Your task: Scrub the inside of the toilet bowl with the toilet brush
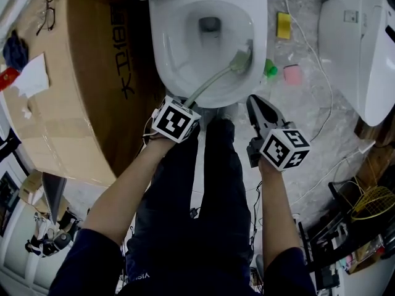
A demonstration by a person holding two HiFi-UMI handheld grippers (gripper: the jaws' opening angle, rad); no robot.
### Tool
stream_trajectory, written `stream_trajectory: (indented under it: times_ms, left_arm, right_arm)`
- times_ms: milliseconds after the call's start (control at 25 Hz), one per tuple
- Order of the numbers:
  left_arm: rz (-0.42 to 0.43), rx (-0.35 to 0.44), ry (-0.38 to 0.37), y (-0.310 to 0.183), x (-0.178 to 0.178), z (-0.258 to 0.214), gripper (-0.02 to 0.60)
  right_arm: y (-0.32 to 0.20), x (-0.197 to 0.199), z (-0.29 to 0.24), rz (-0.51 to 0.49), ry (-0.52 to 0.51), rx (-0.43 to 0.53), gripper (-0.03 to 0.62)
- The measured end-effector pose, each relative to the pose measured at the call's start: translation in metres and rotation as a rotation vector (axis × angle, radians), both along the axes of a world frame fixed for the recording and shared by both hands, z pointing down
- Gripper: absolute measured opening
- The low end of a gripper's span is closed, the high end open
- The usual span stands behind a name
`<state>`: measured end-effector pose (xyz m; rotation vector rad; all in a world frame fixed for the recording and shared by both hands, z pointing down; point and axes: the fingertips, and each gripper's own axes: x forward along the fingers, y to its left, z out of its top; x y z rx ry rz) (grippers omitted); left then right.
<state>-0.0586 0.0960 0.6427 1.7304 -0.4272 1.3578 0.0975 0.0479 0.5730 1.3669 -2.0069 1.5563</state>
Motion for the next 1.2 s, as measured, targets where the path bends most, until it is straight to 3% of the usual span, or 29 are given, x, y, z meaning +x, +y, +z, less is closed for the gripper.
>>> stream_trajectory:
  times_ms: [480, 800, 1200]
  left_arm:
    - [0.05, -0.031, -0.028, 0.03, -0.024, -0.001, 0.032]
    - [-0.012, -0.033, -0.027, 0.036, -0.035, -0.014, 0.032]
    - [-0.05, 0.038, -0.015, 0.011, -0.043, -0.054, 0.031]
  right_arm:
    - [0.001, -0.008, -0.006, -0.006, 0.003, 0.004, 0.005]
    - [0.006, -0.01, -0.014, -0.011, 0.012, 0.005, 0.005]
    - [-0.006, -0.016, -0.052, -0.033, 0.026, 0.044, 0.005]
